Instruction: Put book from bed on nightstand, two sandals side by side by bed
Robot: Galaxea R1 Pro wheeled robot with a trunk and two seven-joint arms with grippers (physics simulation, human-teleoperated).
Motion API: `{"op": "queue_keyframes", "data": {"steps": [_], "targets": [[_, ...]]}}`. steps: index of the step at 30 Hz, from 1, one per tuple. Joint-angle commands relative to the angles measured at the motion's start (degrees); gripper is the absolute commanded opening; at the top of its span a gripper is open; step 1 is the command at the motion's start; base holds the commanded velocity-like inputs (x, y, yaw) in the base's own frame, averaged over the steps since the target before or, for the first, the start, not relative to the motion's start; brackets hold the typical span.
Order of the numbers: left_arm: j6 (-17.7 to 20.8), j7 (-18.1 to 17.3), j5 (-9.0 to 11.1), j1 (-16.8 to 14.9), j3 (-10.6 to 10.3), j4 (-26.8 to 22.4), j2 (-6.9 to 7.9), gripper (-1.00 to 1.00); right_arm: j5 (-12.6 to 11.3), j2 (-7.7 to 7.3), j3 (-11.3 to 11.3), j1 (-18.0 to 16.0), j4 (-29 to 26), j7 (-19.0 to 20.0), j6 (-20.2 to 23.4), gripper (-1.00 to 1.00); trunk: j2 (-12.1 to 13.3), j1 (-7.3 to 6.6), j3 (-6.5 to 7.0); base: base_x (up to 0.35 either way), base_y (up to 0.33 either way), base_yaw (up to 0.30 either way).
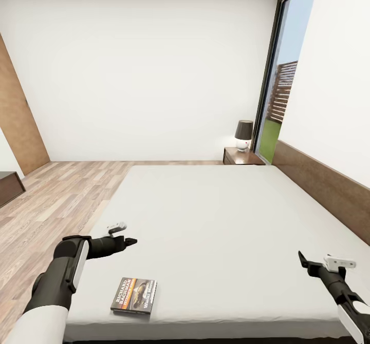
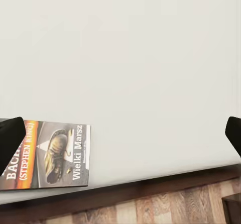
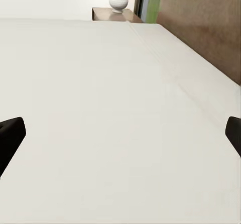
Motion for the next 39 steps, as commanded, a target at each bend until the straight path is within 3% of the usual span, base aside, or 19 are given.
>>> {"op": "queue_keyframes", "data": {"steps": [1, 22, 29, 39], "targets": [[0.2, -0.6, -0.6, 0.0, 0.1, 0.0, -0.09, 1.0, -0.6, 0.01, -0.1, 0.0, -0.1, 0.5, -0.1, 1.0, 0.0, 0.0, -0.07, 0.0, 0.0, 0.0], [0.2, -0.6, -0.6, 0.0, 0.1, 0.0, -0.24, 1.0, -0.7, 0.15, 0.2, 0.0, 0.0, 0.4, -0.3, 1.0, 0.0, 0.0, -0.07, 0.0, 0.0, 0.0], [0.2, -0.6, -0.6, 0.0, 0.1, 0.0, -0.29, 1.0, -0.5, 2.4, 0.1, 0.0, 0.3, 0.4, -0.3, 1.0, 0.0, 0.0, -0.06, 0.0, 0.0, 0.012], [0.2, -0.6, -0.6, 0.0, 0.1, 0.0, -0.32, 1.0, -0.4, 2.76, 0.0, 0.0, 0.1, 0.4, -0.3, 1.0, 0.0, 0.0, 0.54, 0.0, 0.0, 0.161]]}}
